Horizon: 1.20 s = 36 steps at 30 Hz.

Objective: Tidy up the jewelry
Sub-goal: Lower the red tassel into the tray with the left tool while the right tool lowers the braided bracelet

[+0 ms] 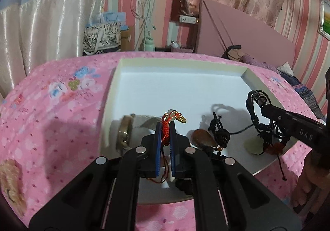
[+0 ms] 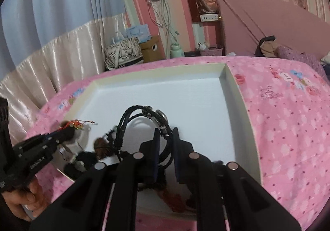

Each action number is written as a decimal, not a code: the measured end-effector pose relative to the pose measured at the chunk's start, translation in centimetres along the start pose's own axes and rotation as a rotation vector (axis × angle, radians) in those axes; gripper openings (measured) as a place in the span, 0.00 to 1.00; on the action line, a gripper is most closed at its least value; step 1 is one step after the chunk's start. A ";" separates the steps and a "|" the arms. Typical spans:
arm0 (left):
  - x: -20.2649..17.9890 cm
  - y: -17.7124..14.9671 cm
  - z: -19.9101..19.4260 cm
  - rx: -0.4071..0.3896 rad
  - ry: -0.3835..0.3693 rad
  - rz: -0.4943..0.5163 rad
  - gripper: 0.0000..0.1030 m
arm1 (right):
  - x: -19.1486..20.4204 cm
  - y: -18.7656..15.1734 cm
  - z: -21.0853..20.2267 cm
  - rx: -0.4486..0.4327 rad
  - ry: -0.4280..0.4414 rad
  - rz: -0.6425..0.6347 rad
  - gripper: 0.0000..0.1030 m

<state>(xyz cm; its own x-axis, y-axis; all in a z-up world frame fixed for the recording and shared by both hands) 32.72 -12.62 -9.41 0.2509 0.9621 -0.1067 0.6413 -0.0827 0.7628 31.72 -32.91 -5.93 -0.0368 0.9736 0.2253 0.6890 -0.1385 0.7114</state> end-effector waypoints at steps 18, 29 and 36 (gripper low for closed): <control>-0.7 -0.2 1.3 0.026 0.026 0.039 0.05 | -0.3 -0.5 0.7 0.022 -0.084 -0.031 0.12; -1.5 -0.5 1.5 0.033 0.054 0.055 0.05 | 0.0 -0.6 1.3 0.041 -0.146 -0.076 0.12; -1.7 -0.6 1.8 0.038 0.058 0.063 0.05 | 0.1 -0.8 1.2 0.040 -0.139 -0.070 0.12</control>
Point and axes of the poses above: each gripper's, at about its wrist camera, not at the fingertips, and z roughly the way its jaws point, x to its left, y to its top, the point moved 10 cm from there along z, roughly the way its jaws point
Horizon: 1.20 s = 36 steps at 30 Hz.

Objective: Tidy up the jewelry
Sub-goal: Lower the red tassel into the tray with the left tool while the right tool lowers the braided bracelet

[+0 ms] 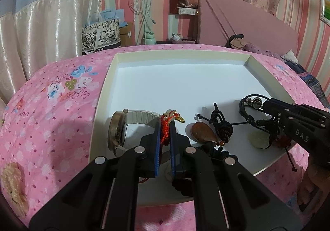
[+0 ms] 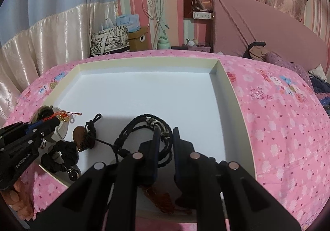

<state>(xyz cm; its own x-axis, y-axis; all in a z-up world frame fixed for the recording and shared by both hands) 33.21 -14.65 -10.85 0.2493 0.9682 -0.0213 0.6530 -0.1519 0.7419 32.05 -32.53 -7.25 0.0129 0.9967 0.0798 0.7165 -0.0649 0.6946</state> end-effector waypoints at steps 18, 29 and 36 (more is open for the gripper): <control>0.0 -0.1 0.2 0.000 0.011 0.000 0.09 | 0.1 0.1 0.1 -0.009 -0.021 -0.005 0.40; 1.0 -0.1 0.1 -0.004 0.047 -0.025 0.29 | 0.2 0.1 -0.2 -0.022 -0.024 -0.011 0.45; 1.4 -0.2 -0.2 -0.012 0.063 -0.024 0.32 | 0.0 0.3 -0.6 -0.037 -0.057 -0.020 0.54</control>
Point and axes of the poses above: each gripper's, at about its wrist camera, not at the fingertips, and z roughly the way its jaws point, x to its left, y to its top, the point moved 10 cm from there along z, roughly the way its jaws point
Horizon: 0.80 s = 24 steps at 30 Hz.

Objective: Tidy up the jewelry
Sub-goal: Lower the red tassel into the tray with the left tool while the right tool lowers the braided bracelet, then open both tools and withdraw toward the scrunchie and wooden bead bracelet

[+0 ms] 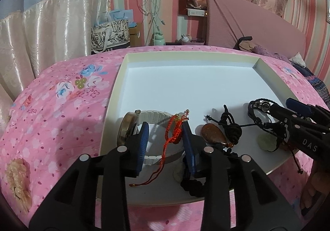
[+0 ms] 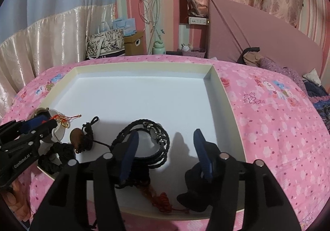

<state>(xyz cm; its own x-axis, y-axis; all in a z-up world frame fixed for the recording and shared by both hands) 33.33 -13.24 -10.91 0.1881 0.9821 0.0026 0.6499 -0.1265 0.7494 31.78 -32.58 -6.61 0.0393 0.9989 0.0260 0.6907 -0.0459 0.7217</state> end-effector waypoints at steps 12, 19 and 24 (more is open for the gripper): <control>0.5 0.0 -0.8 -0.020 0.030 -0.006 0.41 | -1.0 0.5 -0.6 -0.032 -0.058 0.030 0.65; 0.9 0.2 -2.1 -0.075 0.067 0.004 0.45 | -0.8 1.2 -1.5 -0.081 -0.120 -0.003 0.71; 0.7 1.0 -6.2 -0.271 0.126 0.028 0.66 | -2.0 1.6 -3.4 -0.166 -0.134 0.061 0.79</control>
Point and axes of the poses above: each gripper's, at about its wrist camera, not at the fingertips, and z roughly the way its jaws point, x to its left, y to its top, the point moved 10 cm from there along z, roughly the way its jaws point
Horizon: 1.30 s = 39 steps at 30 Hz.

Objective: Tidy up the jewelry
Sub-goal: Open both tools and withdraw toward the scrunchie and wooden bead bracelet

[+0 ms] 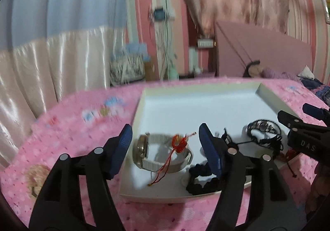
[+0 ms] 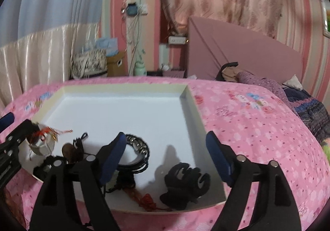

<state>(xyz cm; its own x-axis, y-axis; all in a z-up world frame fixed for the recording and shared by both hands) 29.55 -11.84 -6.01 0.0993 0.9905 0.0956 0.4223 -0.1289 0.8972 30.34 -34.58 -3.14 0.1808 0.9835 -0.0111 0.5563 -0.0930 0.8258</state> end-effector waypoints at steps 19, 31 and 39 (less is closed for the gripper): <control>1.7 1.7 -6.6 -0.086 -0.045 0.001 0.75 | -2.2 -3.8 -7.0 0.026 0.114 0.022 0.82; 13.0 -4.6 -8.4 0.067 0.121 0.010 0.84 | -3.5 -5.5 -9.8 0.070 0.121 0.043 0.82; 15.5 -7.3 -7.7 0.143 0.095 -0.073 0.84 | -2.5 -6.7 -10.1 0.099 0.139 0.027 0.82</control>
<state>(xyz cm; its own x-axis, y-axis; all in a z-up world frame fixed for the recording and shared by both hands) 21.05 4.84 -7.79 -0.0191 0.9967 0.0788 0.5496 -0.0553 0.8336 17.96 -34.87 -2.92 0.0871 0.9917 0.0942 0.6315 -0.1281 0.7647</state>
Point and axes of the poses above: each gripper's, at about its wrist camera, not at the fingertips, and z roughly the way its jaws point, x to its left, y to its top, the point moved 10 cm from there along z, roughly the way its jaws point
